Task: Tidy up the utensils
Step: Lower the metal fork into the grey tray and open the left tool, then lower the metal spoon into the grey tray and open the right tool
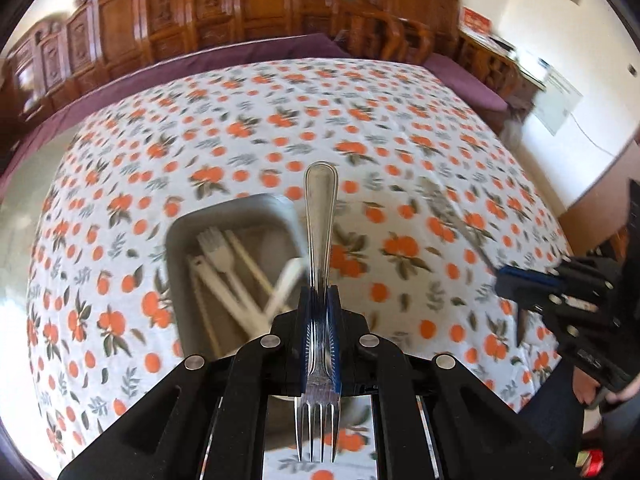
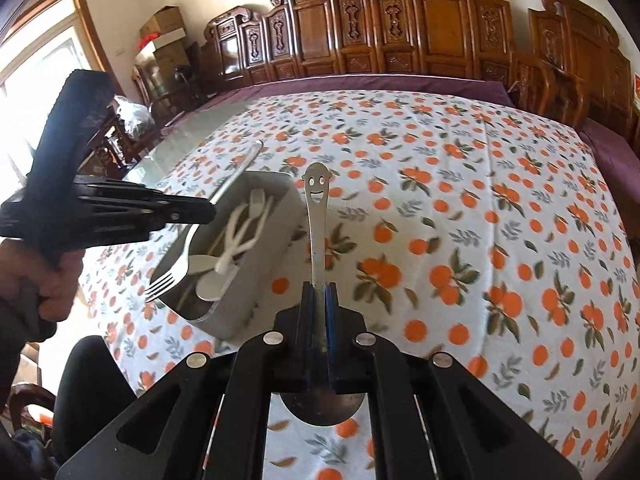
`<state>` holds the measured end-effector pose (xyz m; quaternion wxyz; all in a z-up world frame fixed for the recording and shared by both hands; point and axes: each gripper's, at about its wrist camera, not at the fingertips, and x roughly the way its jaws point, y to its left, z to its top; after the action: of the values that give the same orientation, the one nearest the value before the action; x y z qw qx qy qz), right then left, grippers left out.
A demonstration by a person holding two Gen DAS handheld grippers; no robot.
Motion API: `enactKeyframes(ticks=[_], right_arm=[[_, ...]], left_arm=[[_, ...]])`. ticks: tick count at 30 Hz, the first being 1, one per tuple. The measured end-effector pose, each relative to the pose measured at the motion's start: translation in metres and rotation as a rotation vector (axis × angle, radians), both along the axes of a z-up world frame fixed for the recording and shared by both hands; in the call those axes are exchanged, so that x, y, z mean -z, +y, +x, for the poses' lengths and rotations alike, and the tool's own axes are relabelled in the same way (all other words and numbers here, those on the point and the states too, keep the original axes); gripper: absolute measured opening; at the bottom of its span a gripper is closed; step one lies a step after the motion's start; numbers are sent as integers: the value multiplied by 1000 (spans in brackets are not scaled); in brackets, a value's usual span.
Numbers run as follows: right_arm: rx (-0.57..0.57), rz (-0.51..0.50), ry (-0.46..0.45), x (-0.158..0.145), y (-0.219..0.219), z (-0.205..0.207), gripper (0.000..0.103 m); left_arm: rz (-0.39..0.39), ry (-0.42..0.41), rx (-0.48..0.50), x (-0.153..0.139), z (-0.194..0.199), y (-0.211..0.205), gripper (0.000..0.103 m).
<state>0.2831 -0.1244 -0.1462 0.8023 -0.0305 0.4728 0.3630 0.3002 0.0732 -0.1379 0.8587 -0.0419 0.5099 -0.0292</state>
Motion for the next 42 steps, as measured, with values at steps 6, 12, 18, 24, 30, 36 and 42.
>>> enactKeyframes(ticks=[6, 12, 18, 24, 30, 36, 42], right_arm=[[-26, 6, 0, -5, 25, -3, 7], [-36, 10, 3, -8, 39, -4, 7], [-34, 8, 10, -8, 46, -4, 7], [-34, 11, 21, -8, 56, -1, 7], [-35, 54, 65, -4, 79, 5, 7], [-42, 89, 129, 9, 120, 8, 7], [-7, 59, 183, 36, 152, 12, 7]], left_arm=[[-1, 37, -112, 28, 4, 39, 7], [-2, 72, -150, 49, 6, 52, 7], [-11, 93, -167, 59, 7, 56, 7], [-28, 74, -176, 54, -2, 58, 8], [-25, 17, -199, 32, -24, 67, 11], [2, -55, -225, 5, -51, 80, 17], [27, -117, -263, -18, -78, 92, 22]])
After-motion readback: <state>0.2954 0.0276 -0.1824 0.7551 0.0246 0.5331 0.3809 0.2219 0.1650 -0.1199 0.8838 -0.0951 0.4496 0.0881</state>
